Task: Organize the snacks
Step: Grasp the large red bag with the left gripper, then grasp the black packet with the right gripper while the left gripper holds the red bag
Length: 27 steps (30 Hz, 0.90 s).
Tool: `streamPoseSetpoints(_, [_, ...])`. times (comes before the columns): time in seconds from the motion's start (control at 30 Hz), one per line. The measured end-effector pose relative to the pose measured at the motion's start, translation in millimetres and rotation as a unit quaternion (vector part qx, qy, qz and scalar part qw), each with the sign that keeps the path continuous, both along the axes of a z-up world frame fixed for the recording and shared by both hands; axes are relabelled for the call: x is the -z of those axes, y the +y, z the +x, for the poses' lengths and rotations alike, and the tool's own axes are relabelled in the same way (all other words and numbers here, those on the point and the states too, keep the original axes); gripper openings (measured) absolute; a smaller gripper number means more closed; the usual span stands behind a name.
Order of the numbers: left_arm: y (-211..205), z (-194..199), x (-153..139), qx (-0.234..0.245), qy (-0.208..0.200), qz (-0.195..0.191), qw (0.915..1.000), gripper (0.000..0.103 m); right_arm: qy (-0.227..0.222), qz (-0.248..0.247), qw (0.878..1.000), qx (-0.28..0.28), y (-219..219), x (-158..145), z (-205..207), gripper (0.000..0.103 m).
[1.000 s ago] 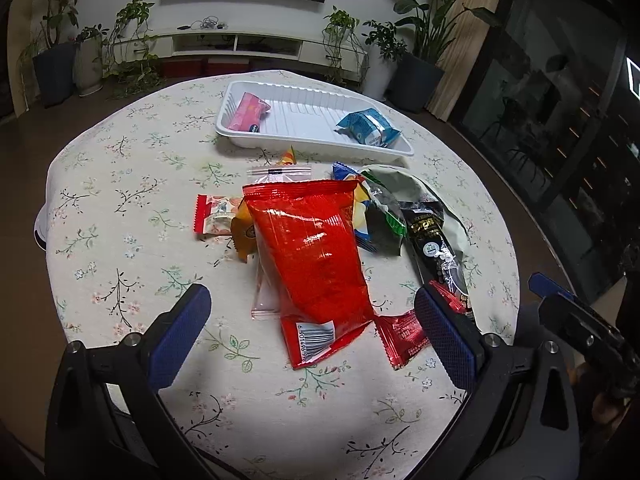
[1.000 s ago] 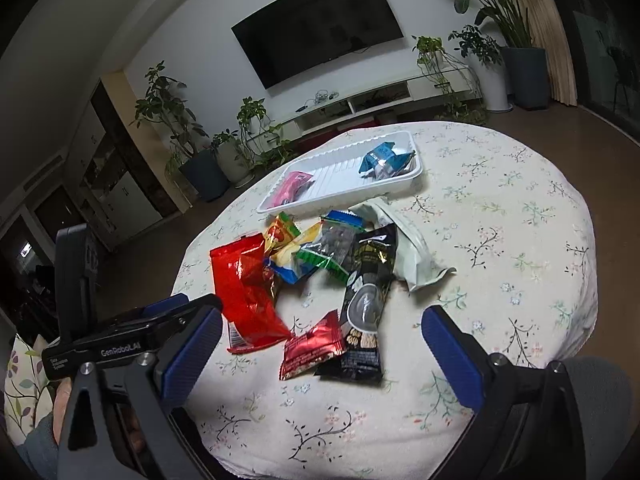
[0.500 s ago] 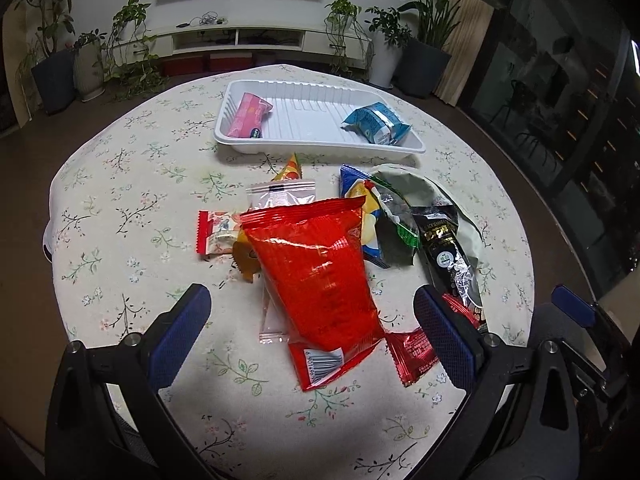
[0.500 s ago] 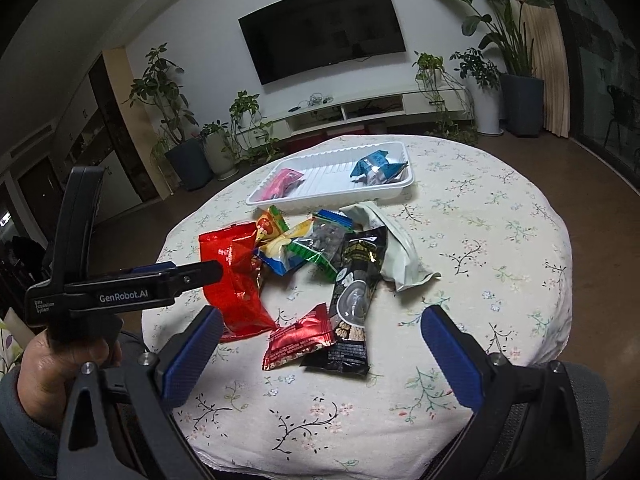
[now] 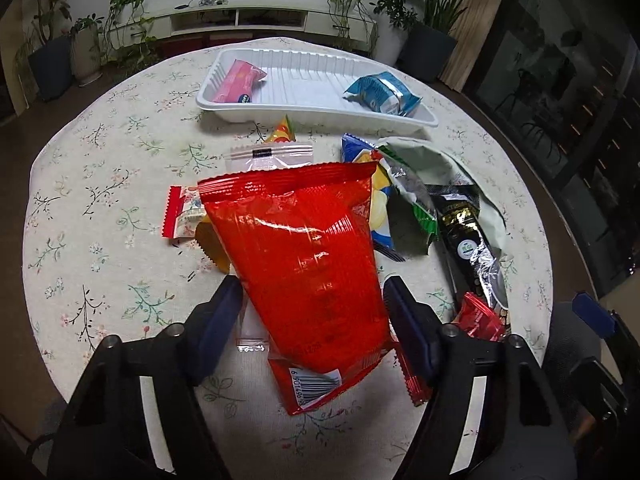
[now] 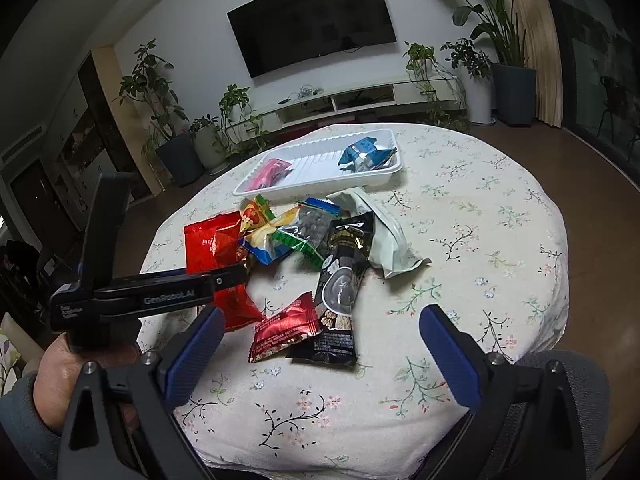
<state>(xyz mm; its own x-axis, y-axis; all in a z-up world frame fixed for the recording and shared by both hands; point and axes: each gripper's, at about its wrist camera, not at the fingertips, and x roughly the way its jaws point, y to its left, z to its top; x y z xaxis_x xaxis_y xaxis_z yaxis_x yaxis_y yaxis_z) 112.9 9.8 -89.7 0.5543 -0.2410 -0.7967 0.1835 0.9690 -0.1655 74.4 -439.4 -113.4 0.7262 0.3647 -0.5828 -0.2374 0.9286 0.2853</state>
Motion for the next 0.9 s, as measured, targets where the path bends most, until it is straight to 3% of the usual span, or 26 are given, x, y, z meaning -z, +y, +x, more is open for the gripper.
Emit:
streamPoseSetpoints(0.1, [0,1,1,0.004,-0.003,-0.005,1.0000,0.064,0.000,0.000,1.000,0.001,0,0,0,0.099])
streamPoseSetpoints(0.23, [2,3,1,0.011,-0.004,-0.014,0.9998,0.043,0.002,-0.005,1.000,0.000,0,2,1,0.095])
streamPoseSetpoints(0.5, [10,-4,-4,0.026,-0.002,-0.045,0.9986,0.036,0.003,-0.005,1.000,0.002,0,3,2,0.091])
streamPoseSetpoints(0.9, [26,-19,-12,0.054,0.024,-0.108,0.9924,0.035,0.015,-0.012,1.000,0.009,-4,5,10,0.090])
